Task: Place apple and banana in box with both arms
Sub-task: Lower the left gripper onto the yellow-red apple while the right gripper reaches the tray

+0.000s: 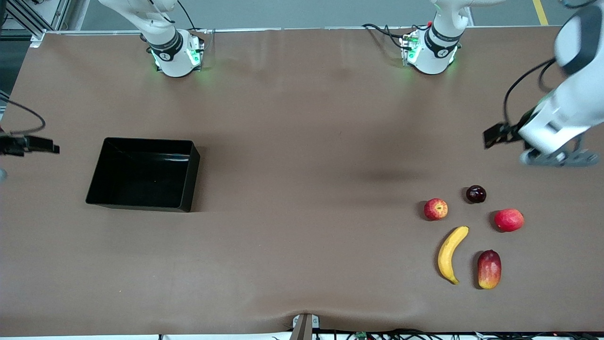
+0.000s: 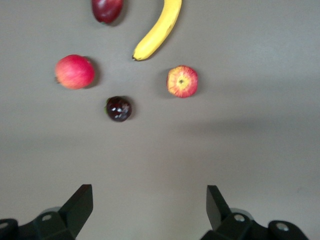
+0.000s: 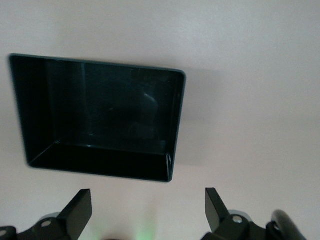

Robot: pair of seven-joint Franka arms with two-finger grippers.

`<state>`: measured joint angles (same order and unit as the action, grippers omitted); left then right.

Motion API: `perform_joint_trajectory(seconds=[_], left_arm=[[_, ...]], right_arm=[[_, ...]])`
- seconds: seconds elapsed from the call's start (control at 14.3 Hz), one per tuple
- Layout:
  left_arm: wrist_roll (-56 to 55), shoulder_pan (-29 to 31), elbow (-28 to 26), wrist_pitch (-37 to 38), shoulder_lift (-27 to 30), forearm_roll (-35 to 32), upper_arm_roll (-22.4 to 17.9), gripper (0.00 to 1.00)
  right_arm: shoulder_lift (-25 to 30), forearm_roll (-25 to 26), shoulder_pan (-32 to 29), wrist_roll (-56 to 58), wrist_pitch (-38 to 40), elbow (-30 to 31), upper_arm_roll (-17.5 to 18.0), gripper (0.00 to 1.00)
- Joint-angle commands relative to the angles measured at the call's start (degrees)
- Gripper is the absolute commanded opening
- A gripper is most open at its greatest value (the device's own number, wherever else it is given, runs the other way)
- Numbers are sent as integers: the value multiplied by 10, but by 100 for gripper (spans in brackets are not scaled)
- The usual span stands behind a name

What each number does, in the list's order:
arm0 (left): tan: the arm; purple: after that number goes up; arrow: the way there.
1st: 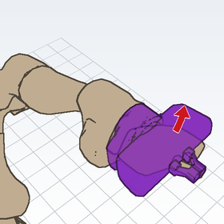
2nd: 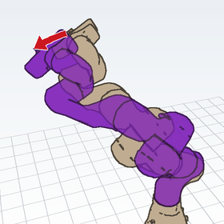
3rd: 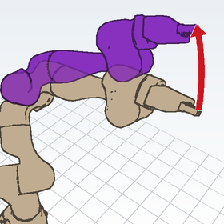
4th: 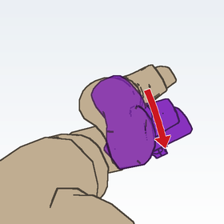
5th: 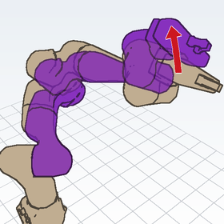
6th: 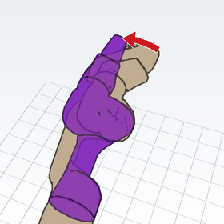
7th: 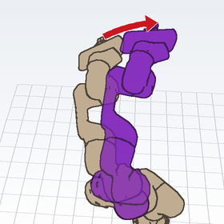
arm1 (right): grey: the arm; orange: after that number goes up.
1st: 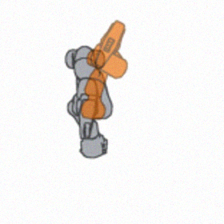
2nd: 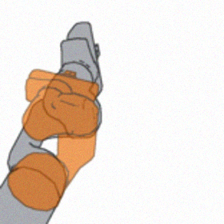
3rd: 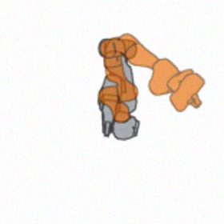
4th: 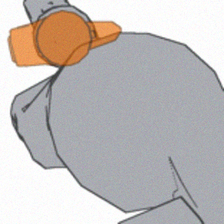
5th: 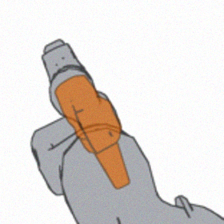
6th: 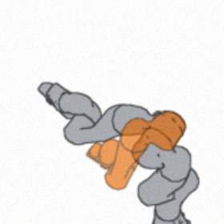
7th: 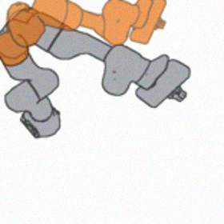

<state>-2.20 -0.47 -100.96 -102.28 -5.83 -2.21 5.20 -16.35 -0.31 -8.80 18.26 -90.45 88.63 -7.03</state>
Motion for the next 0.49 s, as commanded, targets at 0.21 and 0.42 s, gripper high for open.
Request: perform_joint_trajectory(seconds=[0.21,0.42], left_arm=[[54,-1,-18,-93,-90,3,2,100],[76,-3,-15,-142,-127,-6,1,100]], right_arm=[[-24,-11,-34,10,-91,98,7,100],[-27,-12,-33,10,-184,169,8,100]])
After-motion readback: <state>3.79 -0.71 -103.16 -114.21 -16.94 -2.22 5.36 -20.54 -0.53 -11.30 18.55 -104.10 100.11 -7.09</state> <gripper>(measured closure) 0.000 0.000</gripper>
